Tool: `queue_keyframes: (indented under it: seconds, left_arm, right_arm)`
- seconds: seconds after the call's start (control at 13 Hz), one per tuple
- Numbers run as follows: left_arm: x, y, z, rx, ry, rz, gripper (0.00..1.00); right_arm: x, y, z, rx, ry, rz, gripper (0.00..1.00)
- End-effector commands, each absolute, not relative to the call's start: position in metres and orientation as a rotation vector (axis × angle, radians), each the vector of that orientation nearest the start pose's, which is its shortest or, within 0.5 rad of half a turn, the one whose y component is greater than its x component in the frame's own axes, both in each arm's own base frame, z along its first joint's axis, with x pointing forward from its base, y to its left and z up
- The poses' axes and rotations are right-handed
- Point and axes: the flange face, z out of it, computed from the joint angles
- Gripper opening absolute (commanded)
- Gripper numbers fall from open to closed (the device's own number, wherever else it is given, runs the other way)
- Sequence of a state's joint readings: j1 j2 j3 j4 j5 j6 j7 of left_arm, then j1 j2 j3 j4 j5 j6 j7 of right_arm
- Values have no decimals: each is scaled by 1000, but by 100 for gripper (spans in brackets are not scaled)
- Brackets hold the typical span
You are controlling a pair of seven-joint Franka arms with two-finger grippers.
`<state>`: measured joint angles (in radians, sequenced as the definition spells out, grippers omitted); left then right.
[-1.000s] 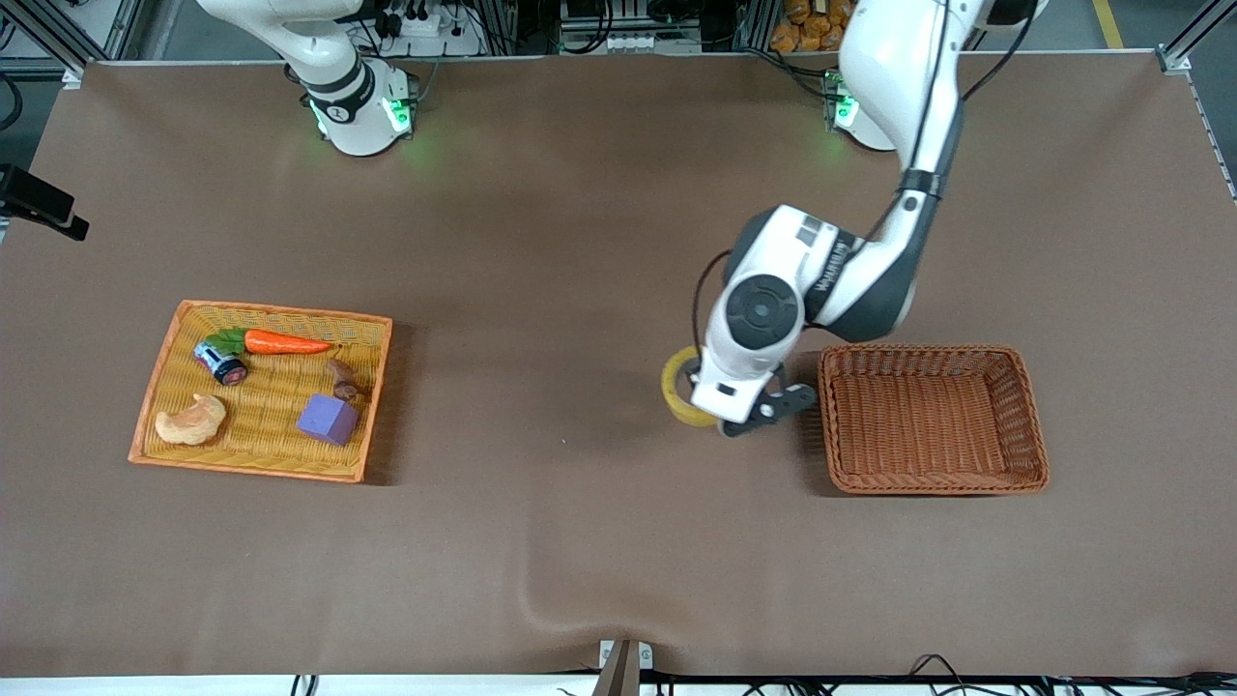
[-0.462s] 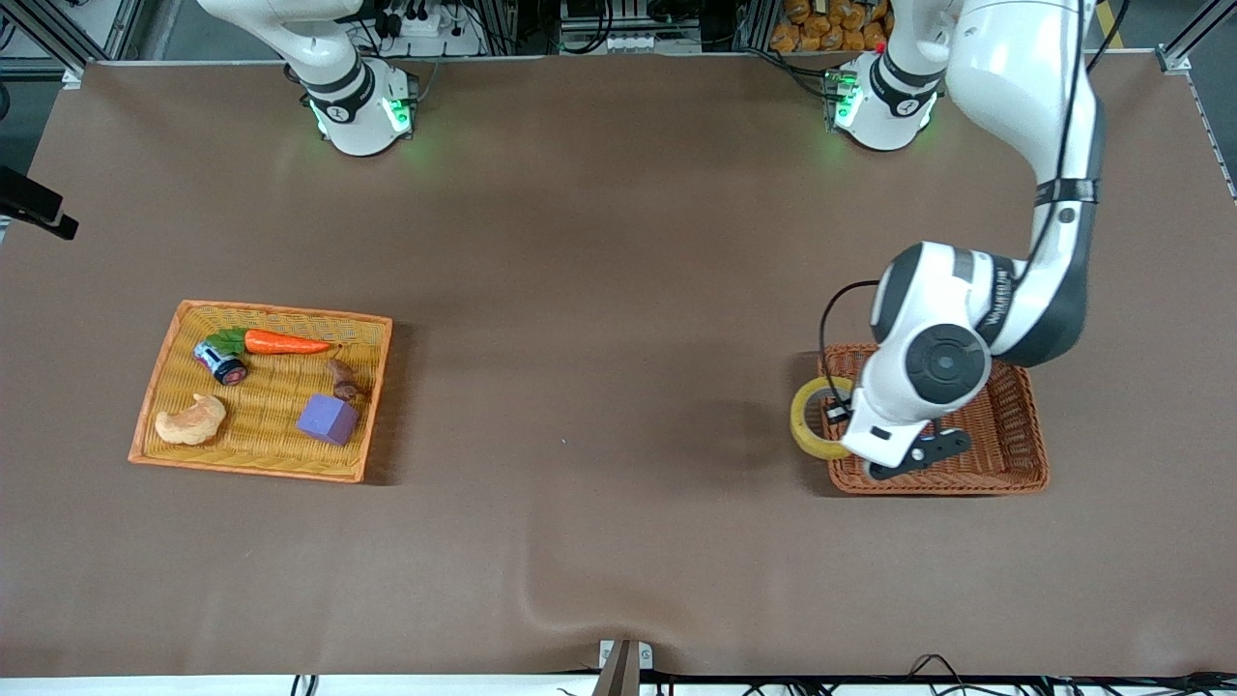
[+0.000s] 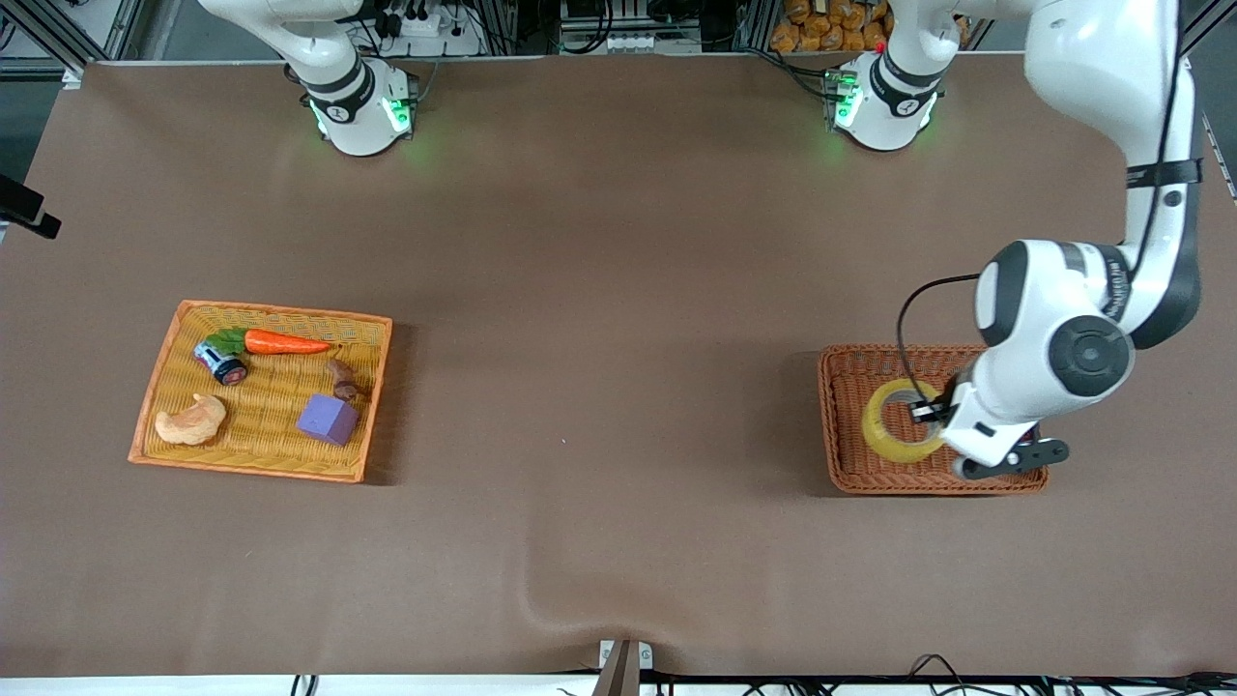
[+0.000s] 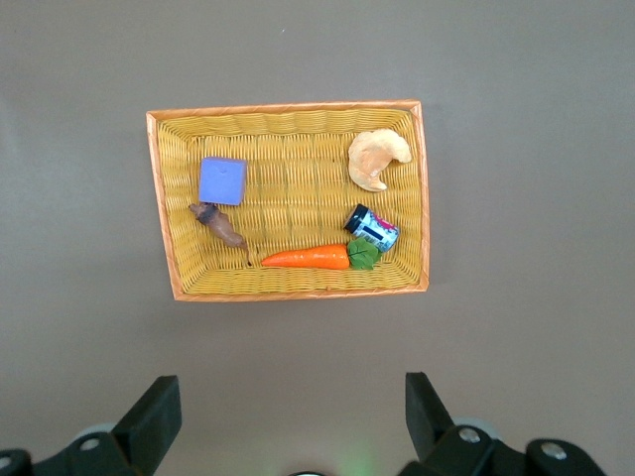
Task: Transfer tape with both arms
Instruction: 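Carry the tape with the left gripper over the brown basket, then lower the tape into the basket and open the left gripper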
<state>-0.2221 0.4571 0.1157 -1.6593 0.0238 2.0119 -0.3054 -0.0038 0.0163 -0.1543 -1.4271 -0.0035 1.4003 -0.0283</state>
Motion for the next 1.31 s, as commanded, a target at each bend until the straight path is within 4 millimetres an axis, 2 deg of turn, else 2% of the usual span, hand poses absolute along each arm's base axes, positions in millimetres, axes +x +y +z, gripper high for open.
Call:
queue_keyframes:
  seconds: [0.0, 0.08, 0.15, 0.23, 0.46, 0.77, 0.85, 1.08, 1.23]
  left_arm:
    - [638, -59, 334, -3052, -223, 151, 0]
    - [636, -55, 331, -3051, -190, 173, 7]
    - [638, -54, 330, -3040, -145, 173, 70]
    - [640, -59, 333, -3040, -92, 162, 100]
    - [646, -59, 369, -3056, -92, 66, 100]
    - [655, -66, 431, -3083, -117, -102, 100]
    - [654, -66, 452, -3089, -117, -153, 100]
    - [633, -56, 524, -3100, -111, -271, 100]
    - [620, -58, 553, -3102, -106, -309, 100]
  right_arm:
    - [532, -78, 674, -3138, 182, 66, 100]
    - [532, -77, 673, -3139, 175, 70, 100]
    - [530, -76, 672, -3138, 170, 92, 100]
    - [529, -77, 671, -3136, 175, 106, 100]
    - [529, -80, 670, -3135, 182, 111, 100]
    - [529, -71, 672, -3137, 161, 107, 100]
    - [528, -71, 673, -3137, 163, 106, 100]
    - [529, -71, 674, -3134, 169, 99, 100]
    - [530, -64, 680, -3139, 163, 78, 100]
